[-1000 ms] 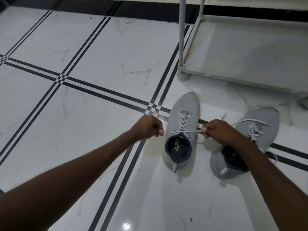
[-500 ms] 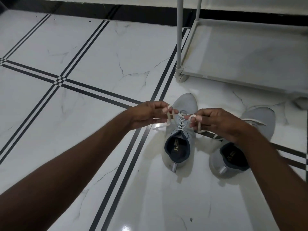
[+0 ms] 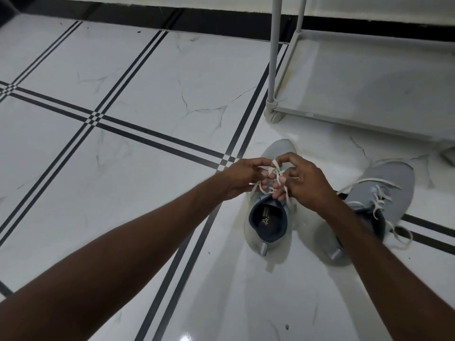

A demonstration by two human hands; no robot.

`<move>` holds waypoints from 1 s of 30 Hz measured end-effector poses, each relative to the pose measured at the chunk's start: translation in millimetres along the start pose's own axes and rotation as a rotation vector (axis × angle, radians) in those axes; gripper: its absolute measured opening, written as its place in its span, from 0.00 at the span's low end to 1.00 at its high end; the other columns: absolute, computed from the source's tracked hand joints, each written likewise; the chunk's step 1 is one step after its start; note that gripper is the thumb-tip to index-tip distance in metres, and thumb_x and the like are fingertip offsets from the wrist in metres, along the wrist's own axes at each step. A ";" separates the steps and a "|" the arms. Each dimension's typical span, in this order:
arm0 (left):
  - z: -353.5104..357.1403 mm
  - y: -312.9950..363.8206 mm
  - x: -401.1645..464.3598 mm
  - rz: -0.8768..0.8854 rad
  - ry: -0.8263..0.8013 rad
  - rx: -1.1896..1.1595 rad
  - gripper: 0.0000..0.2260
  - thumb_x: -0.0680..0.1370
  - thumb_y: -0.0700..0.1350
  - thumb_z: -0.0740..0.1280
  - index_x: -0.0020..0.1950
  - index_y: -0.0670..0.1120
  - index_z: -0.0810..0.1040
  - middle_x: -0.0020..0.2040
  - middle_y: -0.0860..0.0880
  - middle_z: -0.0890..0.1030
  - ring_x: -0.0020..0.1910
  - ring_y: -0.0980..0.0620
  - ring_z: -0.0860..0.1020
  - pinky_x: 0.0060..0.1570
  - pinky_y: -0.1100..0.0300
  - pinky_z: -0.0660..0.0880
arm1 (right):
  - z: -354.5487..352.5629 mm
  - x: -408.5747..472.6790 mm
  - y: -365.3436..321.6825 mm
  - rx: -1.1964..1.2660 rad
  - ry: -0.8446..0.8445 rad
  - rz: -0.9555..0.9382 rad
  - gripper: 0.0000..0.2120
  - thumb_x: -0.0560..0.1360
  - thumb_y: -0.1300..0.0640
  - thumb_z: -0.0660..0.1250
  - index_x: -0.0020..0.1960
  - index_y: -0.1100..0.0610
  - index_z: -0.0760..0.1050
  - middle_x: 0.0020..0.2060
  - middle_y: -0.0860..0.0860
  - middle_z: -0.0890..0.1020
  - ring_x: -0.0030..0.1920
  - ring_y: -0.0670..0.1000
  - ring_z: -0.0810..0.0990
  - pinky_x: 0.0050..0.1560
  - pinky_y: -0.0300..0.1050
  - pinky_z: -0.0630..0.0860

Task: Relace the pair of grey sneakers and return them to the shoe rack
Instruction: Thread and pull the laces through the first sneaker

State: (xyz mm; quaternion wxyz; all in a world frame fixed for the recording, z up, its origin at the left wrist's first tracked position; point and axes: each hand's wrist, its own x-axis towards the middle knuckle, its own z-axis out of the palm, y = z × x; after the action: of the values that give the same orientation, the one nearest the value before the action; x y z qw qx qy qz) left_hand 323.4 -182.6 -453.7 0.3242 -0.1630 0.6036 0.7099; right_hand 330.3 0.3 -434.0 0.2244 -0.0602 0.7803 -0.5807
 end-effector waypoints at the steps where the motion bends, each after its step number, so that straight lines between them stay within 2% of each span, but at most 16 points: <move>1: 0.9 0.9 -0.1 0.005 -0.014 0.001 0.13 0.79 0.31 0.62 0.62 0.40 0.77 0.43 0.45 0.81 0.37 0.52 0.78 0.41 0.61 0.78 | 0.3 0.6 -0.4 -0.045 0.006 -0.012 0.16 0.77 0.72 0.60 0.56 0.53 0.75 0.37 0.61 0.84 0.31 0.58 0.85 0.35 0.52 0.84; 3: 1.7 2.3 2.2 0.009 -0.001 0.011 0.11 0.78 0.33 0.65 0.60 0.38 0.76 0.42 0.44 0.82 0.37 0.50 0.80 0.42 0.59 0.80 | 1.2 0.8 0.0 -0.134 0.015 -0.043 0.17 0.77 0.70 0.62 0.56 0.51 0.75 0.35 0.58 0.84 0.29 0.56 0.85 0.33 0.50 0.84; 6: 0.1 2.4 6.5 -0.009 0.008 0.020 0.07 0.77 0.33 0.67 0.55 0.36 0.78 0.43 0.41 0.82 0.40 0.47 0.81 0.51 0.55 0.80 | -0.3 1.9 0.3 -0.183 0.018 -0.061 0.15 0.76 0.69 0.65 0.53 0.49 0.76 0.32 0.57 0.85 0.28 0.54 0.85 0.33 0.49 0.84; 11: -2.0 4.0 0.4 -0.082 -0.120 -0.023 0.05 0.81 0.36 0.63 0.53 0.38 0.78 0.39 0.46 0.81 0.37 0.54 0.79 0.41 0.63 0.81 | -8.2 7.4 3.9 -0.072 -0.026 -0.014 0.11 0.75 0.67 0.68 0.53 0.53 0.77 0.32 0.58 0.85 0.29 0.58 0.85 0.33 0.53 0.83; 15: 4.4 1.4 0.4 -0.065 -0.121 -0.014 0.07 0.79 0.42 0.68 0.54 0.38 0.80 0.40 0.46 0.81 0.34 0.56 0.77 0.37 0.66 0.77 | -9.0 11.1 10.5 0.021 -0.077 0.018 0.10 0.75 0.68 0.68 0.54 0.58 0.74 0.34 0.62 0.84 0.29 0.62 0.83 0.32 0.53 0.81; 18: 6.0 0.7 2.6 -0.052 -0.101 -0.062 0.08 0.80 0.41 0.67 0.56 0.39 0.80 0.40 0.46 0.78 0.33 0.57 0.76 0.34 0.67 0.76 | -12.0 13.7 19.9 0.166 -0.098 0.082 0.11 0.76 0.68 0.67 0.56 0.63 0.69 0.35 0.62 0.83 0.28 0.57 0.80 0.30 0.46 0.79; 21: 2.9 0.6 1.3 -0.040 -0.119 -0.081 0.08 0.82 0.41 0.63 0.54 0.43 0.82 0.40 0.46 0.75 0.35 0.55 0.74 0.35 0.64 0.76 | -15.0 15.4 28.7 0.298 -0.129 0.117 0.06 0.77 0.69 0.67 0.51 0.63 0.71 0.32 0.56 0.83 0.27 0.51 0.79 0.30 0.43 0.78; 23: 1.7 3.6 -0.3 0.015 -0.113 0.057 0.08 0.82 0.41 0.63 0.50 0.44 0.82 0.40 0.42 0.75 0.35 0.54 0.74 0.36 0.64 0.77 | -15.6 17.1 31.6 0.369 -0.150 0.158 0.04 0.76 0.69 0.66 0.47 0.62 0.72 0.30 0.55 0.83 0.26 0.50 0.78 0.30 0.41 0.78; 25: 1.0 12.1 -3.2 0.131 -0.079 0.359 0.06 0.79 0.43 0.69 0.47 0.40 0.82 0.40 0.40 0.79 0.35 0.52 0.78 0.37 0.62 0.78 | -15.3 18.9 31.8 0.392 -0.150 0.192 0.04 0.76 0.68 0.66 0.46 0.62 0.73 0.31 0.56 0.81 0.26 0.49 0.77 0.30 0.41 0.78; 28: 2.9 23.5 -4.1 0.384 0.039 0.950 0.06 0.72 0.45 0.75 0.44 0.43 0.84 0.38 0.47 0.85 0.35 0.52 0.82 0.38 0.59 0.79 | -15.4 22.6 29.3 0.354 -0.151 0.250 0.03 0.78 0.66 0.64 0.46 0.61 0.74 0.32 0.57 0.79 0.27 0.50 0.76 0.31 0.42 0.76; 30: 9.5 20.4 -7.1 0.590 0.138 1.205 0.05 0.71 0.46 0.73 0.42 0.45 0.83 0.36 0.49 0.85 0.35 0.51 0.82 0.36 0.57 0.77 | -15.1 25.7 26.2 0.341 -0.150 0.311 0.05 0.79 0.66 0.61 0.48 0.61 0.75 0.33 0.58 0.79 0.27 0.51 0.75 0.29 0.41 0.75</move>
State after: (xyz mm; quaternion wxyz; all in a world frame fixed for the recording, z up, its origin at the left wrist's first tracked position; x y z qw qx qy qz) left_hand 316.8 -176.6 -432.0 0.1118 0.1732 0.9327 0.2960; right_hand 305.4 12.9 -462.3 0.3757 0.0565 0.6518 -0.6564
